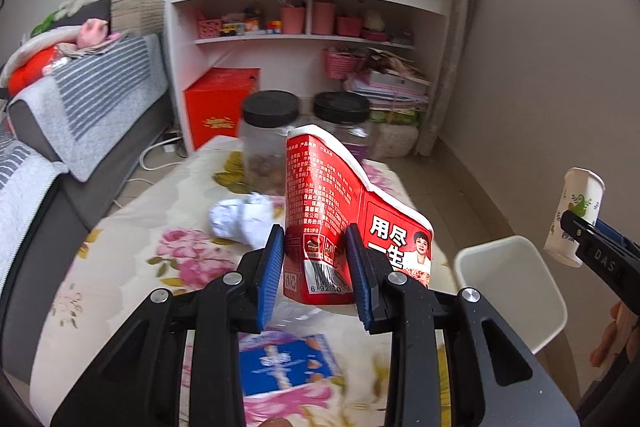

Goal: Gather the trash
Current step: 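Carry the white paper cup over the wastebasket with the right tool and release it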

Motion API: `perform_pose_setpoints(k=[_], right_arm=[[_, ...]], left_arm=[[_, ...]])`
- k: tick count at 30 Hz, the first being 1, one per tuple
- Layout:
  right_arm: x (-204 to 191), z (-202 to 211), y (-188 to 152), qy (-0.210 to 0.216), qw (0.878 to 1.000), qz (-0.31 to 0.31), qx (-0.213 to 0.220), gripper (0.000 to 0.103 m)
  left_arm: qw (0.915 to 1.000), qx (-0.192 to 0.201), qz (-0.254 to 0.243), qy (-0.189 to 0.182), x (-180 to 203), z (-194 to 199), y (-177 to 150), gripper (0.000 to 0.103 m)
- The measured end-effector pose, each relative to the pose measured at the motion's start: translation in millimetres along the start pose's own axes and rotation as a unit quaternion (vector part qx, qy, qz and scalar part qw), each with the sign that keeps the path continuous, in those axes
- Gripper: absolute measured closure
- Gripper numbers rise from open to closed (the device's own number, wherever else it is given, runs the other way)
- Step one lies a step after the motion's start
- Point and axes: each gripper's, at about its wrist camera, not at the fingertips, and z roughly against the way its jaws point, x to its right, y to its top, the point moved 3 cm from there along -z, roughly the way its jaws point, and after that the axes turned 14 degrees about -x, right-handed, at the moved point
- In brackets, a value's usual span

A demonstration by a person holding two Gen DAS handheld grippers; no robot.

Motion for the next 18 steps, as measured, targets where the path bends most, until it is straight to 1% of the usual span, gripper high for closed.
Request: perform_pose_setpoints(k=[2,6,8,14,18], right_arm=[[15,1,1,-0.009,1.000,-0.016,-0.002,0.033],[46,10,2,-0.027,0.998,-0.049,0.008,0.024],[56,14,2,-0.028,0.998,-0.060,0.011,0.019],[92,25,7,-0.028,0.994,-0.103,0.020,0.015],[108,33,9,-0.019,0.991,-0.130,0.028,0.013]], left_arm=[[0.9999,-0.004,-0.006,-0.014,18,-2,0,0.071],[0.9990,-0.010,-0.020,-0.039,52,-4,-1,0.071],[0.9983,-0.014,-0.029,-0.048,68,-6,-2,0.071],[0.9959,-0.031,-0.053,-0.066,113,-19,-10,0.071],[0.9937,-0.049,-0.060,-0.081,141,-29,-14,0.071]])
